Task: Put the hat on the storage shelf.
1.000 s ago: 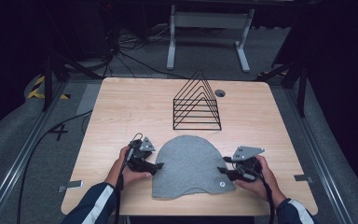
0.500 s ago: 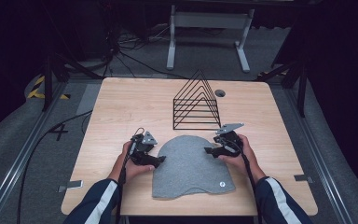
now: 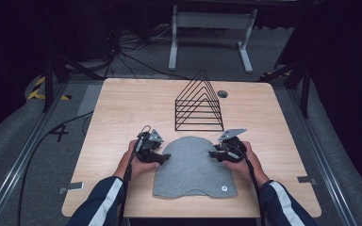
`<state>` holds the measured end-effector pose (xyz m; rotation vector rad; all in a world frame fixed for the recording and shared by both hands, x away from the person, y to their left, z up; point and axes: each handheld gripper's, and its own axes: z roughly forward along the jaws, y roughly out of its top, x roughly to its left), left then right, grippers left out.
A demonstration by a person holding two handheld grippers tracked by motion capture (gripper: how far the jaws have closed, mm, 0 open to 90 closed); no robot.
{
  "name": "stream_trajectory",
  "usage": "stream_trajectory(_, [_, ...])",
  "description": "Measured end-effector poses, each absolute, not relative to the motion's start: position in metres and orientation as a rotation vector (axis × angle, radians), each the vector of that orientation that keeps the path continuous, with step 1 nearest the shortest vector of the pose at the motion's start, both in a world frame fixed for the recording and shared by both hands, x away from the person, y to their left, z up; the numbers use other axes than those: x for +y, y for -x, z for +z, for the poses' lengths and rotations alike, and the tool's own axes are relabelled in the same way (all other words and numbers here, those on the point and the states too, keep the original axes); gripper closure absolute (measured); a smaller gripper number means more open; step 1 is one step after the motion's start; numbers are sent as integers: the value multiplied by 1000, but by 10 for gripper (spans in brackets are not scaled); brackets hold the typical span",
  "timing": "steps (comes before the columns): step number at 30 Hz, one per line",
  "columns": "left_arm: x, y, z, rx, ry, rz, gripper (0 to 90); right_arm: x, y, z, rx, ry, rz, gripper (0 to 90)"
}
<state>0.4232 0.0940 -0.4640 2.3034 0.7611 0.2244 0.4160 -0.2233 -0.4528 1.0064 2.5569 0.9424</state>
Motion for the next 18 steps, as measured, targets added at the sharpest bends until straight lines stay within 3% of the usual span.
stream_trajectory(4, [90, -424, -464, 749, -2292, 204, 556, -224, -415, -453, 2565, -1032, 959, 772])
stream_trajectory(12, [93, -426, -465, 736, -2261, 127, 812, -227, -413, -453, 2568, -1046, 995, 846])
stream_trajectory(18, [92, -422, -458, 701, -2258, 151, 866, -232, -410, -445, 2540, -1014, 1038, 849])
